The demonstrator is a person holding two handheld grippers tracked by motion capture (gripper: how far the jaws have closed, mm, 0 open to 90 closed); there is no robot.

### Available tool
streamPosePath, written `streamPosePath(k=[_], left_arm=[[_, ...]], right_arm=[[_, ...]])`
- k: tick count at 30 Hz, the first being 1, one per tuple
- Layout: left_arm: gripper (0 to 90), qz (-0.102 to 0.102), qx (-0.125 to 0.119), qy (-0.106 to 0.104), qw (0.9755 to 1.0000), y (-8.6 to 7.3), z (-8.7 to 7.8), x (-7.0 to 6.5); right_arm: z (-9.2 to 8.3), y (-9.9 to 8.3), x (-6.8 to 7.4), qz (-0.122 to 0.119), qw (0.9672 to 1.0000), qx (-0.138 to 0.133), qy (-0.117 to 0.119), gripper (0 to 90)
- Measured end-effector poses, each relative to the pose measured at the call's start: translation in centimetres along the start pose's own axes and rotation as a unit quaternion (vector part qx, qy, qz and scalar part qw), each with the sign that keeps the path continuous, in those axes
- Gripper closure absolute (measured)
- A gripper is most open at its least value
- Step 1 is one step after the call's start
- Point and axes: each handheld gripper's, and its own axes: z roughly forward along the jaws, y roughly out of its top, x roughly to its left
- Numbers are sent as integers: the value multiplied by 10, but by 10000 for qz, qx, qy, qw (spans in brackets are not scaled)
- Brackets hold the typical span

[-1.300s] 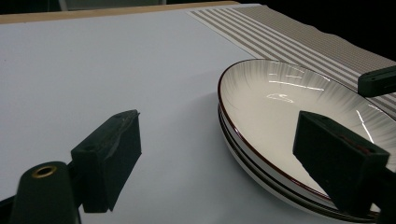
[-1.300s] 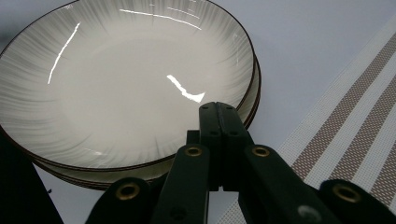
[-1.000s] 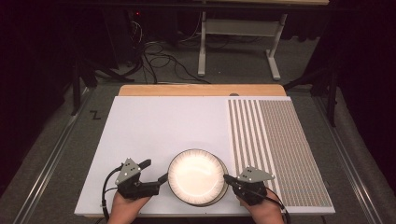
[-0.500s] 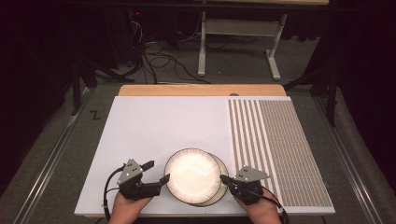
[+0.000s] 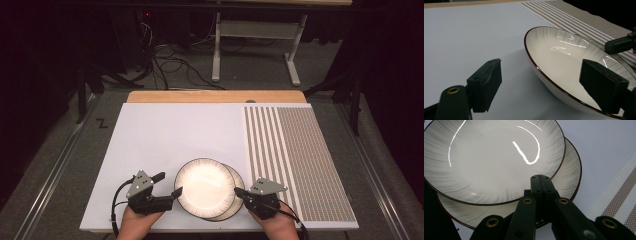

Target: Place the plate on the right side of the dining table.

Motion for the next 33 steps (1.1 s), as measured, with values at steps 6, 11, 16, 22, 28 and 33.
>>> streamPosePath(k=[6, 11, 16, 22, 28, 33], left_arm=[[188, -20, -21, -3, 10000, 0, -1, 0], [188, -21, -15, -20, 10000, 1, -2, 1], [188, 7, 7, -41, 10000, 1, -1, -1], [188, -32, 12, -103, 9999, 1, 0, -1], [188, -131, 52, -204, 9997, 1, 3, -4], [191, -137, 135, -218, 9996, 1, 6, -8]], right_arm=[[0, 0, 0, 40, 10000, 20, -5, 900], [0, 0, 0, 46, 10000, 25, -10, 900], [3, 1, 1, 12, 10000, 30, 8, 900], [10, 4, 9, -102, 9999, 93, 89, 900], [11, 5, 8, -106, 9998, 120, 123, 900], [12, 6, 7, -87, 9998, 139, 129, 900]])
